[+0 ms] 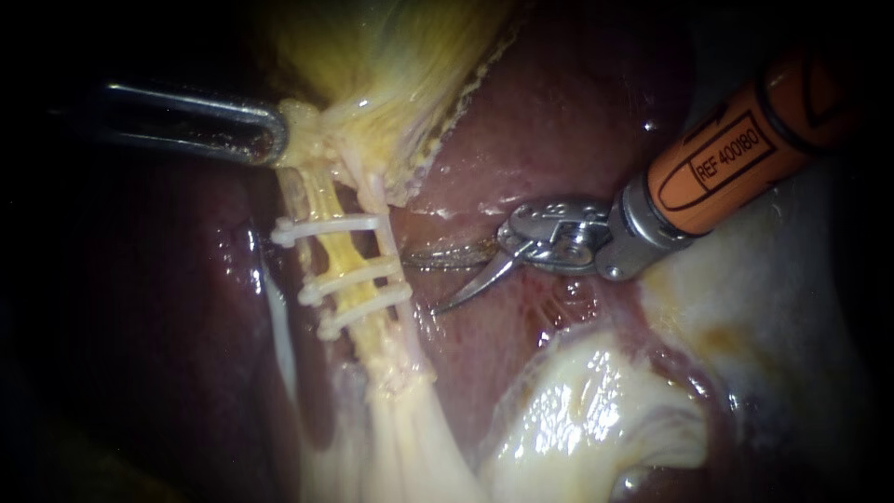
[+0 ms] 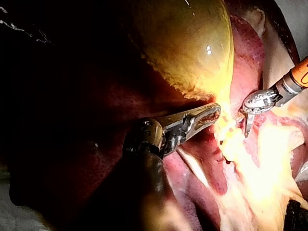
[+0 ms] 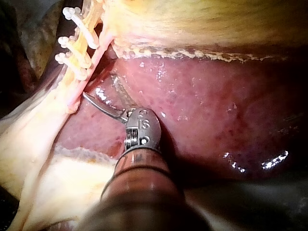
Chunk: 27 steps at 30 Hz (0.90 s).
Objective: Go to the cutting position left tube
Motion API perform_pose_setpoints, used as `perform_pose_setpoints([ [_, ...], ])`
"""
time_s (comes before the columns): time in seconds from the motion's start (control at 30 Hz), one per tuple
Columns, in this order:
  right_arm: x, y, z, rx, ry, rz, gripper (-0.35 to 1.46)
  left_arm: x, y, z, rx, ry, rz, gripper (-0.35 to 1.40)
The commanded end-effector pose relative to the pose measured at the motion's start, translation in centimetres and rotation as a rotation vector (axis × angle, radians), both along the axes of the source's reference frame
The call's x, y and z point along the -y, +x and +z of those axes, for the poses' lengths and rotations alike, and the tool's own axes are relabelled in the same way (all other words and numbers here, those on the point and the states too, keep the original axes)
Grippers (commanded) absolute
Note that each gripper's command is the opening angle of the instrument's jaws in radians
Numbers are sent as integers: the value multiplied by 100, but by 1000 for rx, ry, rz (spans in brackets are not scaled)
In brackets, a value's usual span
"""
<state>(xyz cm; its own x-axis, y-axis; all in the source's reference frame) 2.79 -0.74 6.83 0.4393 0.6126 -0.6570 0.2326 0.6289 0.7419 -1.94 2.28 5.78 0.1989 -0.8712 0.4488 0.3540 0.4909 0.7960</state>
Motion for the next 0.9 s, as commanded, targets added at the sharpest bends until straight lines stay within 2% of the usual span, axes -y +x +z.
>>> perform_pose_setpoints([
  [0.03,0,0,-1,0,2,-1,127,0,0,0,0,0,0,-35],
  [0.17,1,-3,-8,-1,4,-2,127,0,0,1,0,0,0,-35],
  [0.37,-2,-11,-41,1,16,-10,127,0,0,2,0,0,1,-35],
  [0.5,-7,-18,-73,56,7,-43,126,-1,1,2,0,0,1,-35],
  [0.6,-8,-24,-96,103,43,-51,124,-1,0,3,0,0,1,-35],
  [0.73,-5,-21,-121,123,66,-52,122,-1,0,3,0,0,0,-35],
  [0.9,-3,-8,-137,127,76,-47,122,-1,0,3,0,-1,0,-35],
])
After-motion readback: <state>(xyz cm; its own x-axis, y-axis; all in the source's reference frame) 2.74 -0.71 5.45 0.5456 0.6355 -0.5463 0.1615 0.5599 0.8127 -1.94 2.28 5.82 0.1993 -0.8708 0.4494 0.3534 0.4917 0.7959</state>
